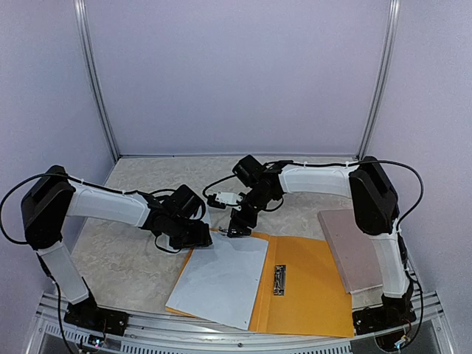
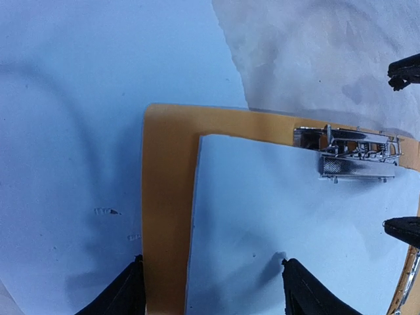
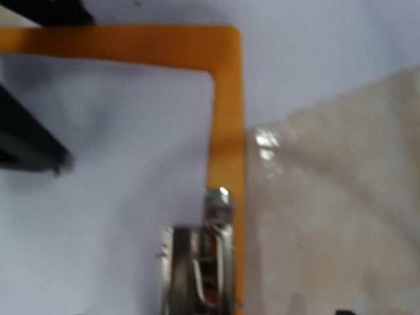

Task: Put the files into the folder
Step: Pick up the folder with files from the center of the board.

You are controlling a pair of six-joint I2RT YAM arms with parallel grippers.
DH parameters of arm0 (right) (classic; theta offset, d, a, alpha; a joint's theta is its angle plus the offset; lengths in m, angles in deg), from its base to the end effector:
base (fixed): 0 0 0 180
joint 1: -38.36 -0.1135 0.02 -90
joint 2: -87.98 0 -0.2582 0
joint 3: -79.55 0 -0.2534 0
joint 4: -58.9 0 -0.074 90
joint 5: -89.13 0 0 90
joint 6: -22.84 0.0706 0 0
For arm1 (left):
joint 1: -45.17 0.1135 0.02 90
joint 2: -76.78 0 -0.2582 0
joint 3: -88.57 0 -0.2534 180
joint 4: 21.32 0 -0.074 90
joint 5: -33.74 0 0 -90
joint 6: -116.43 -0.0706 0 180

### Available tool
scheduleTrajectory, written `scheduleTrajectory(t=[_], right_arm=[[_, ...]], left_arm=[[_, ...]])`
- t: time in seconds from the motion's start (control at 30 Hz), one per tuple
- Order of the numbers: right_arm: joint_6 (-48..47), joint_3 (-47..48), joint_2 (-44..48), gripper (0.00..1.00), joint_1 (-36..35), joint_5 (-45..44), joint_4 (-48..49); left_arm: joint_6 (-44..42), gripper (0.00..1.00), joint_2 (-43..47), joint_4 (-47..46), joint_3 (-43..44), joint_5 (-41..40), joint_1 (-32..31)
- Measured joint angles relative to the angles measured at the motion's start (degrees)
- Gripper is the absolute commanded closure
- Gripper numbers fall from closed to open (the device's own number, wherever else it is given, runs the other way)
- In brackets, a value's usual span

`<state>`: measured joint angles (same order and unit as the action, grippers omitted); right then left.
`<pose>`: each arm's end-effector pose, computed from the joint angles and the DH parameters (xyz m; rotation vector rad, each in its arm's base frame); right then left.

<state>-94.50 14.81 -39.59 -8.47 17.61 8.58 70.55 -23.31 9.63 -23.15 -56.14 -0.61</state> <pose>0.3188 0.3725 0.1389 -1.6978 2.0704 0.5392 0.2417 -0.2486 0.1056 0.0408 2.7673 -0.4758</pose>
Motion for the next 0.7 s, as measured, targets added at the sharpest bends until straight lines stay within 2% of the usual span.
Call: scheduleTrajectory(t=[0.13,0.27,0.47,0.7], right_arm=[[0.2,0.1,-0.1,0.23,0.5,1.6,0.0],[2.2,-2.1,0.3,0.22,2.0,3.0,1.9],[8.1,-12.7,4.0,0.23,3.1,2.3,5.9],[14.8,-24.7,12.5,0.22,3.1,2.1,11.1]], left_arm=[[0.3,0.32,-0.5,0.7,0.5,-3.2,-1.5],[0.7,0.23,-0.2,0.5,0.2,-3.9,-1.9],[1.5,0.14,3.7,4.0,-2.3,-2.8,-2.4],[2.8,0.09,11.4,10.6,-5.2,-1.7,-2.8]])
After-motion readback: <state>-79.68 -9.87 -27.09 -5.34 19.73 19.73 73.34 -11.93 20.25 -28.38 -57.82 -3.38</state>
